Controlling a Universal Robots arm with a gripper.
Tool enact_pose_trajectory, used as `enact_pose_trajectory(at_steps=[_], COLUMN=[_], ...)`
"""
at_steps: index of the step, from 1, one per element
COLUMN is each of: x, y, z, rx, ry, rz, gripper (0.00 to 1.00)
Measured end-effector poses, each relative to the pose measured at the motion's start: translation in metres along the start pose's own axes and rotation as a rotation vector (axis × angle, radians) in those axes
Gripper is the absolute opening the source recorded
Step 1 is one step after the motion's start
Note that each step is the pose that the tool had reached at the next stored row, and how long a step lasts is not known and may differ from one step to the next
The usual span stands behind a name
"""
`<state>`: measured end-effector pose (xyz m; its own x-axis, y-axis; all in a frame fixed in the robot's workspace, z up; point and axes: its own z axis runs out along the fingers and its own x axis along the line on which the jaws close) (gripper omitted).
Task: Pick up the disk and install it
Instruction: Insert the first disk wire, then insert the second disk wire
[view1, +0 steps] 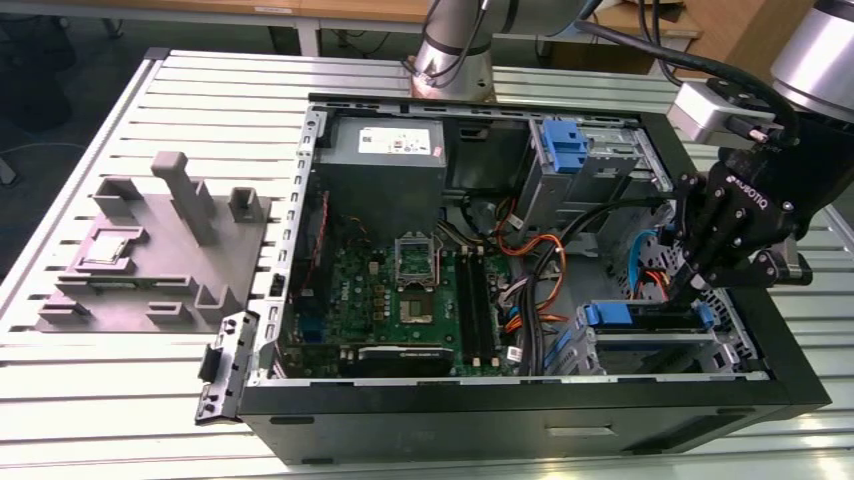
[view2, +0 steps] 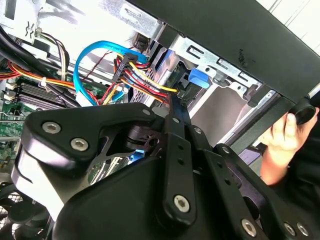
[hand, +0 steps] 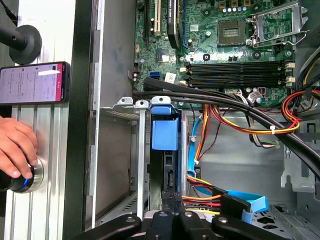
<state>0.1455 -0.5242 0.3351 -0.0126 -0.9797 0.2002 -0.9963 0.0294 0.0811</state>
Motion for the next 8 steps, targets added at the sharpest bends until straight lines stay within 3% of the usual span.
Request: enact_pose_trajectory(at_steps=[8], x=[0.0], y=[-0.0001], z=[0.0], rx=[0.0], ry=[0.0], rz=[0.0], gripper=[0.1])
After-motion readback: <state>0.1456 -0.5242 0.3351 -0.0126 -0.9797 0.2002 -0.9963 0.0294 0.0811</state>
